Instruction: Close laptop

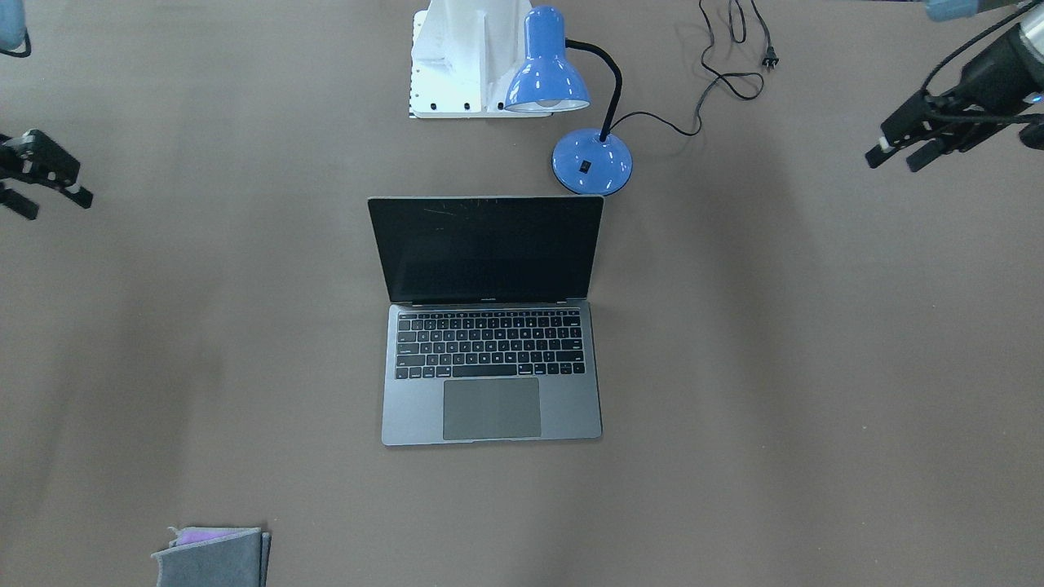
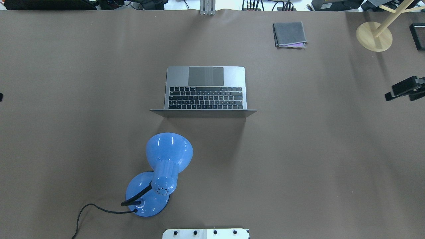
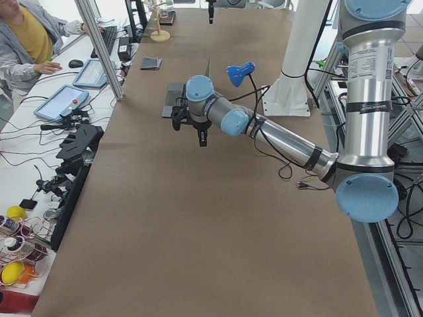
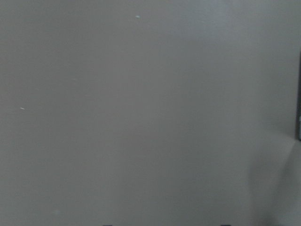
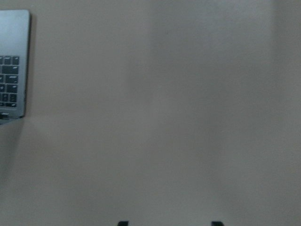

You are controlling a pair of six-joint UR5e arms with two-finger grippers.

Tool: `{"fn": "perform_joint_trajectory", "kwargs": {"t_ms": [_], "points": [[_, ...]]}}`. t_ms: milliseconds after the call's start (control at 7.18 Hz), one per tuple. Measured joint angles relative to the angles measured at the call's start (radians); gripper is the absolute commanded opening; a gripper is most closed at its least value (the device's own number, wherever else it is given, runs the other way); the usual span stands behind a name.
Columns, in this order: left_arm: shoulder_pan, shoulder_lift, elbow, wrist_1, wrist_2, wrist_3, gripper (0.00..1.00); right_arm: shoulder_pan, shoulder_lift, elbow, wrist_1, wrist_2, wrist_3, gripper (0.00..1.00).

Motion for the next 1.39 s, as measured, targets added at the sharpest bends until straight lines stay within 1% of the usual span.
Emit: {"fn": "perform_joint_trajectory", "kwargs": {"t_ms": [139,278,418,696,835,975,1114,1392], "points": [[0.080,-0.069,-0.011,0.000,0.010,-0.124,0.00,-0.096,0.029,0.062,0.000,-0.003,0.139,0.00],[0.172,-0.141,-0.017,0.002,0.042,-0.254,0.00,-0.186,0.075,0.105,0.000,-0.016,0.281,0.00],[0.257,-0.204,-0.019,0.004,0.088,-0.366,0.00,-0.276,0.130,0.124,-0.001,-0.050,0.401,0.00],[0.381,-0.268,-0.018,0.006,0.162,-0.491,0.00,-0.458,0.246,0.120,-0.009,-0.195,0.564,0.00],[0.422,-0.287,-0.015,0.007,0.181,-0.525,0.00,-0.511,0.287,0.100,-0.012,-0.258,0.593,0.00],[0.451,-0.302,-0.011,0.008,0.195,-0.551,0.00,-0.532,0.320,0.074,-0.013,-0.293,0.603,0.00],[0.475,-0.323,0.002,0.009,0.207,-0.573,0.00,-0.539,0.347,0.049,-0.013,-0.316,0.607,0.00],[0.510,-0.395,0.075,0.008,0.229,-0.596,0.00,-0.532,0.407,-0.017,-0.013,-0.348,0.605,0.00]]}}
